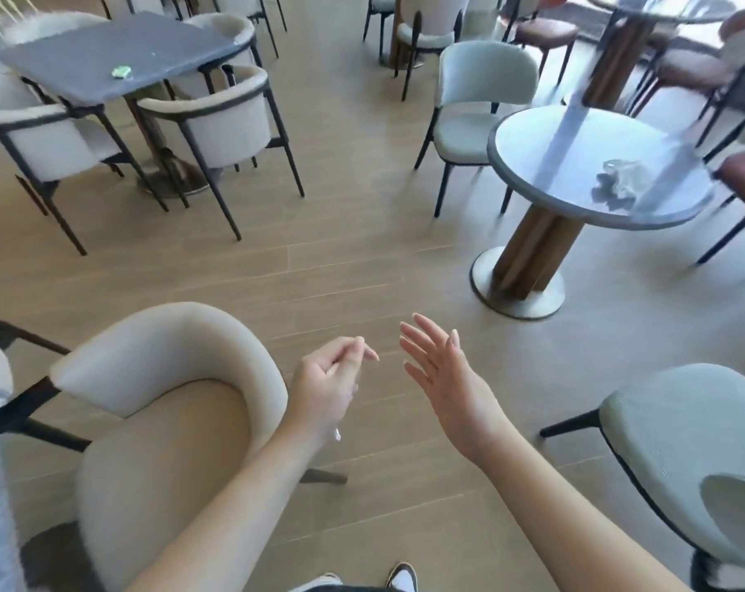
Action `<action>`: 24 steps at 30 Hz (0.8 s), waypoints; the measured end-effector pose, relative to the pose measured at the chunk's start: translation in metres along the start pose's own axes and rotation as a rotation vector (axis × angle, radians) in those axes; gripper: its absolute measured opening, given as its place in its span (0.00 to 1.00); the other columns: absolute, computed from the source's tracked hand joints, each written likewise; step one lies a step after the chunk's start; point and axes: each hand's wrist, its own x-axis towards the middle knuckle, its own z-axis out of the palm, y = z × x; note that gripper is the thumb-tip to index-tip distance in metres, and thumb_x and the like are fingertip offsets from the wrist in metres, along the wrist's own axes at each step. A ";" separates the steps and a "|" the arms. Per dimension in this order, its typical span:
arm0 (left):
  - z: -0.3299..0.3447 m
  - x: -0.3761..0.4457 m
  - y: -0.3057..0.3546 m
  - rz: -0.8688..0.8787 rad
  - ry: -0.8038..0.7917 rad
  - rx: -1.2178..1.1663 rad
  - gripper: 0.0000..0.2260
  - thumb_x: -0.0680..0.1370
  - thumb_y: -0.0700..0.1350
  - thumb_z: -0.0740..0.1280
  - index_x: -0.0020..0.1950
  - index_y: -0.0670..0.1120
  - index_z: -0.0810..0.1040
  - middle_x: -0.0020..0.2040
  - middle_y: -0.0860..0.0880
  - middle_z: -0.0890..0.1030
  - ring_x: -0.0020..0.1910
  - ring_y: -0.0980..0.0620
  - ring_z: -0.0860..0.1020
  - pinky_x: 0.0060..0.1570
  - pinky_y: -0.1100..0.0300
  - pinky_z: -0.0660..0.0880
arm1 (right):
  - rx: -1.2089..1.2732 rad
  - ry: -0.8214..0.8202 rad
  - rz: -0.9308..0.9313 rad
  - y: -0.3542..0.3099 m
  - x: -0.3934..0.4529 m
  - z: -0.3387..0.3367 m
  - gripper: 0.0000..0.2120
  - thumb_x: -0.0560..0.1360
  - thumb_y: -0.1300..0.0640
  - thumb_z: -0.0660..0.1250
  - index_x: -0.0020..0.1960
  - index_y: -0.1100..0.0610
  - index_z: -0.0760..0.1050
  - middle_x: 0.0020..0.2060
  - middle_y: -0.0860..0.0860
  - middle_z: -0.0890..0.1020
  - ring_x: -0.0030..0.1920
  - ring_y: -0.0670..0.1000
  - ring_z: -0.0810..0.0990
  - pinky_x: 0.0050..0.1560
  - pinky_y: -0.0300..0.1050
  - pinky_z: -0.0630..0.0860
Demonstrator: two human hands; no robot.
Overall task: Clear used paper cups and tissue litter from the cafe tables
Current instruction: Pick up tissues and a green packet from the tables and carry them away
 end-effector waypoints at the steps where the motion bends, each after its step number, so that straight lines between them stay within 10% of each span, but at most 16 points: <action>1: 0.004 0.007 0.002 0.000 -0.017 -0.006 0.12 0.84 0.51 0.63 0.46 0.53 0.84 0.27 0.52 0.63 0.28 0.48 0.62 0.30 0.58 0.61 | 0.002 0.011 -0.011 -0.003 0.005 -0.005 0.27 0.77 0.35 0.48 0.71 0.42 0.68 0.69 0.41 0.76 0.70 0.40 0.73 0.68 0.40 0.70; 5: 0.014 0.045 0.005 0.021 -0.043 0.007 0.19 0.83 0.36 0.61 0.60 0.59 0.82 0.28 0.50 0.73 0.26 0.52 0.69 0.27 0.63 0.69 | 0.008 0.057 -0.048 -0.008 0.033 -0.021 0.29 0.76 0.33 0.50 0.72 0.43 0.68 0.69 0.42 0.76 0.70 0.40 0.73 0.69 0.42 0.69; 11: 0.023 0.109 0.011 0.022 -0.155 -0.045 0.23 0.74 0.37 0.59 0.59 0.60 0.81 0.56 0.56 0.85 0.28 0.53 0.75 0.28 0.62 0.70 | -0.006 0.123 -0.075 -0.027 0.084 -0.033 0.30 0.75 0.29 0.52 0.72 0.41 0.69 0.69 0.40 0.76 0.70 0.41 0.73 0.69 0.43 0.69; 24: 0.107 0.218 0.039 -0.005 -0.348 0.037 0.19 0.72 0.44 0.60 0.55 0.60 0.83 0.55 0.59 0.85 0.34 0.54 0.76 0.32 0.55 0.74 | 0.019 0.286 -0.132 -0.058 0.154 -0.091 0.36 0.73 0.25 0.57 0.76 0.41 0.65 0.70 0.40 0.75 0.71 0.41 0.73 0.66 0.39 0.70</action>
